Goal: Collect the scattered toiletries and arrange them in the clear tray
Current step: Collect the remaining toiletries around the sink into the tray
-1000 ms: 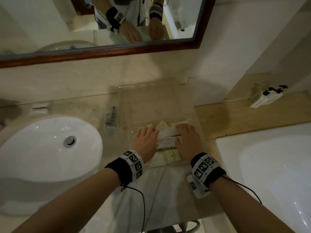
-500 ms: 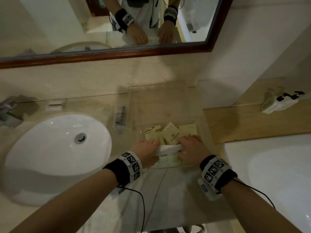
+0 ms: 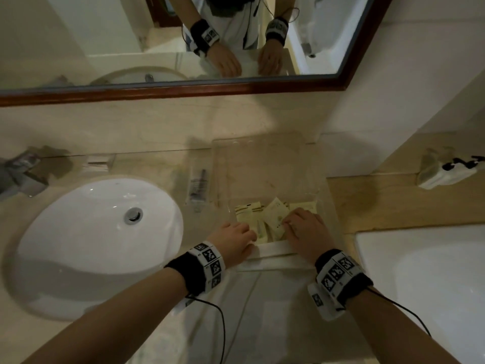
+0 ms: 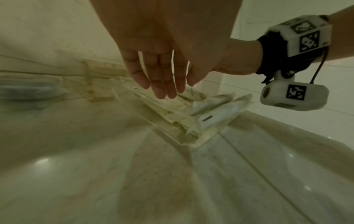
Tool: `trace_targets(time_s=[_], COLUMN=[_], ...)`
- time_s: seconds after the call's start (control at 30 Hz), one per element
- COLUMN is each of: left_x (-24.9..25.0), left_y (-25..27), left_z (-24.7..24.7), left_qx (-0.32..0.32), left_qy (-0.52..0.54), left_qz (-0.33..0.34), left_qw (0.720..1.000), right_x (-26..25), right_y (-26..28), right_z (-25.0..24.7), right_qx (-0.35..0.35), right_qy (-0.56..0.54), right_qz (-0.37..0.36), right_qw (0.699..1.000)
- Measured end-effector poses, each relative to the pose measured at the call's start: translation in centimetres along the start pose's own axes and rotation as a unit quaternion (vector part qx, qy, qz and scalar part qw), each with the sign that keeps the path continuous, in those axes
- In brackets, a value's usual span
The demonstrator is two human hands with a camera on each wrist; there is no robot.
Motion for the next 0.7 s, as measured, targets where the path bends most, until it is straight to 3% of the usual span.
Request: trace_targets(time_s=[0.2,0.3,0.5,0.7], left_x=[-4.2,-8.7,-17.4,-26.2], left_y=[1.2,3.0,6.7,10.3], left_z=[-2.6,-4.4,-4.5,-5.9], left_qx=[0.106,0.168,0.162,0.184], left_qy=[0.107,0.151,0.179,0.203], left_qz=[-0.055,-0.131,-0.242,-0.325], left_qw=[0.987,0.965,0.94,0.905], right_x=[-7.7,-12.9,-20.2,-19.5], right_y=[-5.0,-8.8,-14.9,-17.0], right_z=[0.1,1.8,6.3,9.3], right_qx=[-0.022,-0.044,-0.097,-0.098], right_qy=[-0.064,-0.067,-0.06,0.012], right_qz=[-0.046,-0.057,0.01,0.157], right_qw=[0.997,0.995,0.993,0.983])
Point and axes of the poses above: each hand's wrist, its own y-axis away from the middle knuckle, its own z-axis out of the palm, x = y × z, the point moved 10 cm from there along -y, towards the middle knuckle, and after that the axes turned 5 degrees about y, right-handed, at the moved point
